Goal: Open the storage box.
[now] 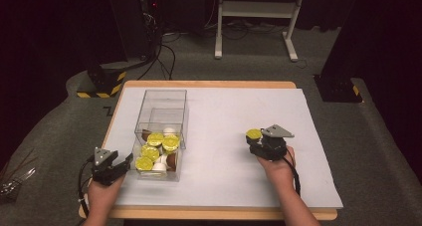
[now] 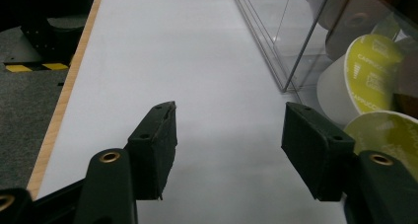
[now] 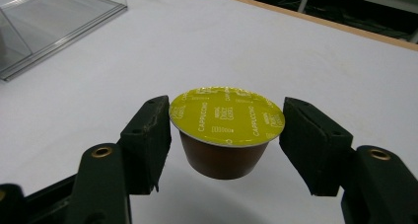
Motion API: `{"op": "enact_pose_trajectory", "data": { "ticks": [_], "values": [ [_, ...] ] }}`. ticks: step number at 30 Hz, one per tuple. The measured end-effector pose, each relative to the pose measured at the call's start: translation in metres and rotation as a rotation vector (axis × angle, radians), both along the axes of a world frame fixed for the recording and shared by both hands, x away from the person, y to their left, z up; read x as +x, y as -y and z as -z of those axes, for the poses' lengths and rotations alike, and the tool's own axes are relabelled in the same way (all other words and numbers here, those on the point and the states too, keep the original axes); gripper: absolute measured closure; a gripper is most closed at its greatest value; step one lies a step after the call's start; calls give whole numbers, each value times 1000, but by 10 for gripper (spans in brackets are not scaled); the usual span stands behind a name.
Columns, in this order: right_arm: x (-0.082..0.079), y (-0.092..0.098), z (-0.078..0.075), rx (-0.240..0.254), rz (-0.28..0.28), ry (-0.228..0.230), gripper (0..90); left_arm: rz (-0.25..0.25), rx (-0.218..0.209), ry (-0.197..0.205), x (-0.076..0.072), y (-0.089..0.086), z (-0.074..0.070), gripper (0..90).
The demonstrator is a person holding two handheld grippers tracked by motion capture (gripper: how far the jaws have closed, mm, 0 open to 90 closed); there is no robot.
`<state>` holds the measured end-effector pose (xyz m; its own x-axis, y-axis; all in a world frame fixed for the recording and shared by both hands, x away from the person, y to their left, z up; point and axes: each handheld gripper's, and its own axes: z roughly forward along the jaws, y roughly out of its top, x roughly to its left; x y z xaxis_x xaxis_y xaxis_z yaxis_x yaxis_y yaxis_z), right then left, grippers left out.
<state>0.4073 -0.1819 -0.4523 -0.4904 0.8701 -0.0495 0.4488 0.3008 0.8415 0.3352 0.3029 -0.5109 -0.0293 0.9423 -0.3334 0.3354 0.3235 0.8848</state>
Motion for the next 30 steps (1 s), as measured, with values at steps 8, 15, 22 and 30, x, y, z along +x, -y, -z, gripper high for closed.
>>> {"op": "enact_pose_trajectory", "data": {
  "ticks": [8, 15, 22, 30],
  "values": [
    [5, 12, 9, -9, 34, -11, 372, -3, -11, 8, 0, 0, 0, 385],
    [15, 14, 16, -26, 62, -36, 372, 24, 2, -10, 0, -1, 0, 385],
    [23, 14, 22, -15, 86, -66, 372, 29, -1, -11, 0, -2, -1, 386],
    [25, 11, 25, -24, 87, -73, 372, 34, -4, -12, 0, -2, -1, 386]
  ]
}}
